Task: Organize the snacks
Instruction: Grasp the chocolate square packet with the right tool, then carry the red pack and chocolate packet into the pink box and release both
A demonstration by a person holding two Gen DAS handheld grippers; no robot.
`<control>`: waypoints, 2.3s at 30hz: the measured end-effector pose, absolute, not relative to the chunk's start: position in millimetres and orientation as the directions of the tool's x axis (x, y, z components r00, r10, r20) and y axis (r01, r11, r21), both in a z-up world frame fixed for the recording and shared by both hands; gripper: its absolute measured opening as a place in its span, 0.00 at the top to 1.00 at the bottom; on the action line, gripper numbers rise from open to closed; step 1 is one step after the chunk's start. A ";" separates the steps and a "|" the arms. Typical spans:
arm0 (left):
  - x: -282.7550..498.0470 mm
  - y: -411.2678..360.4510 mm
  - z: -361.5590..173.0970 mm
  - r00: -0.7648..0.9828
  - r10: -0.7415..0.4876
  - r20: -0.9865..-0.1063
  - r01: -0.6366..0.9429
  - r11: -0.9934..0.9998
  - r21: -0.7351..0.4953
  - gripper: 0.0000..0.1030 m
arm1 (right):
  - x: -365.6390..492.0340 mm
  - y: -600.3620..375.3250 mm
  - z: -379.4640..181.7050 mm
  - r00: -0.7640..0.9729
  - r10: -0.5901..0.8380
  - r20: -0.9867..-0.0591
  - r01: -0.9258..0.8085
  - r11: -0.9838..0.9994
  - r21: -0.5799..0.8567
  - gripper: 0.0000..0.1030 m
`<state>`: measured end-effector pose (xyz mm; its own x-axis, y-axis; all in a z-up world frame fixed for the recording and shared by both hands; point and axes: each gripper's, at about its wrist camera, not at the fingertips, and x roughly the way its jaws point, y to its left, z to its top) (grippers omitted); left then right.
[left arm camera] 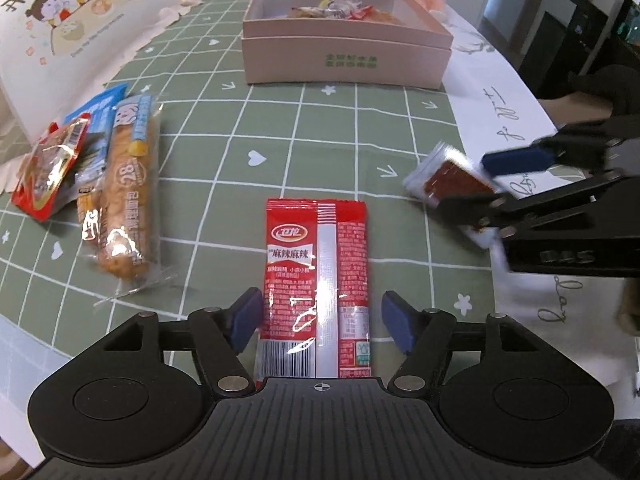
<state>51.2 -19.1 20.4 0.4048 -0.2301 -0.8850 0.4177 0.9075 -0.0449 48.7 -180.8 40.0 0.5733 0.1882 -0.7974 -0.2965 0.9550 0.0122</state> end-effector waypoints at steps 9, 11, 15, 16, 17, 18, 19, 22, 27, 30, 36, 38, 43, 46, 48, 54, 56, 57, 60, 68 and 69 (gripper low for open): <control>67.1 -19.6 27.8 0.375 -0.317 -0.871 0.433 0.891 -0.138 0.50 | 43.6 -198.6 86.8 0.618 0.185 -0.764 -0.249 0.968 0.033 0.47; 75.6 -22.5 41.5 0.383 -0.351 -0.854 0.463 0.873 -0.152 0.51 | 43.6 -204.1 91.0 0.624 0.167 -0.763 -0.228 0.973 0.027 0.47; 122.2 -31.2 101.9 0.476 -0.447 -0.757 0.504 0.844 -0.181 0.51 | 46.3 -213.7 94.5 0.620 0.151 -0.770 -0.190 0.981 0.039 0.47; 137.9 -35.4 114.4 0.498 -0.463 -0.734 0.506 0.842 -0.187 0.50 | 47.9 -215.4 94.8 0.618 0.147 -0.772 -0.177 0.983 0.046 0.47; 156.1 -40.6 125.5 0.515 -0.483 -0.708 0.506 0.838 -0.204 0.50 | 49.7 -216.8 95.4 0.618 0.142 -0.773 -0.163 0.985 0.051 0.47; 172.5 -46.5 132.5 0.530 -0.509 -0.679 0.507 0.831 -0.227 0.49 | 51.7 -218.1 96.7 0.619 0.135 -0.773 -0.148 0.988 0.053 0.47; 189.8 -52.0 136.6 0.540 -0.539 -0.647 0.510 0.821 -0.259 0.46 | 53.4 -219.1 98.8 0.623 0.122 -0.773 -0.130 0.990 0.052 0.47; 241.1 -70.3 126.7 0.551 -0.577 -0.603 0.500 0.807 -0.316 0.44 | 59.8 -218.4 106.4 0.630 0.086 -0.772 -0.088 0.995 0.040 0.47; 265.8 -65.8 97.3 0.529 -0.610 -0.590 0.459 0.791 -0.405 0.49 | 69.1 -220.4 111.8 0.631 0.025 -0.775 -0.040 0.999 0.000 0.46; 260.6 -54.9 89.9 0.484 -0.630 -0.608 0.484 0.771 -0.414 0.49 | 82.1 -227.0 110.0 0.641 -0.028 -0.767 0.011 1.000 -0.027 0.46; 222.5 -19.3 82.4 0.452 -0.614 -0.647 0.499 0.776 -0.386 0.49 | 138.4 -227.8 135.6 0.771 -0.093 -0.630 0.084 0.996 -0.044 0.46; 213.2 -9.3 78.4 0.452 -0.600 -0.661 0.501 0.783 -0.368 0.49 | 167.6 -225.5 134.7 0.816 -0.149 -0.559 0.135 0.989 -0.066 0.41; 200.9 19.9 69.1 0.462 -0.533 -0.709 0.462 0.827 -0.321 0.49 | 212.1 -218.0 108.7 0.760 -0.115 -0.640 0.116 0.992 -0.040 0.36; 200.3 39.9 66.4 0.491 -0.495 -0.717 0.400 0.859 -0.319 0.49 | 200.8 -202.4 97.5 0.735 -0.070 -0.674 0.056 0.998 -0.042 0.36; 198.4 52.9 67.6 0.528 -0.459 -0.715 0.359 0.883 -0.302 0.49 | 188.6 -193.8 89.8 0.722 -0.053 -0.690 0.020 0.998 -0.056 0.36; 182.7 85.4 70.0 0.605 -0.260 -0.753 0.193 0.965 -0.178 0.53 | 147.3 -183.2 75.2 0.677 -0.002 -0.736 -0.022 0.999 -0.023 0.34; 167.5 95.4 69.6 0.599 -0.265 -0.755 0.170 0.964 -0.203 0.54 | 130.7 -180.7 69.9 0.665 0.010 -0.747 -0.040 0.999 -0.022 0.34; 158.7 96.9 67.7 0.593 -0.266 -0.760 0.167 0.964 -0.207 0.54 | 124.5 -179.5 66.6 0.659 0.015 -0.752 -0.051 0.998 -0.024 0.34; 143.1 91.3 52.4 0.544 -0.247 -0.802 0.165 0.969 -0.186 0.54 | 107.6 -175.2 55.0 0.631 0.038 -0.775 -0.085 0.996 -0.021 0.32; 123.3 55.7 35.5 0.461 -0.438 -0.772 0.283 0.897 -0.340 0.73 | 98.4 -160.0 53.0 0.610 0.066 -0.789 -0.138 0.990 -0.024 0.30; 120.0 52.8 35.5 0.449 -0.456 -0.768 0.302 0.887 -0.350 0.73 | 99.1 -158.2 54.1 0.612 0.066 -0.788 -0.142 0.989 -0.028 0.30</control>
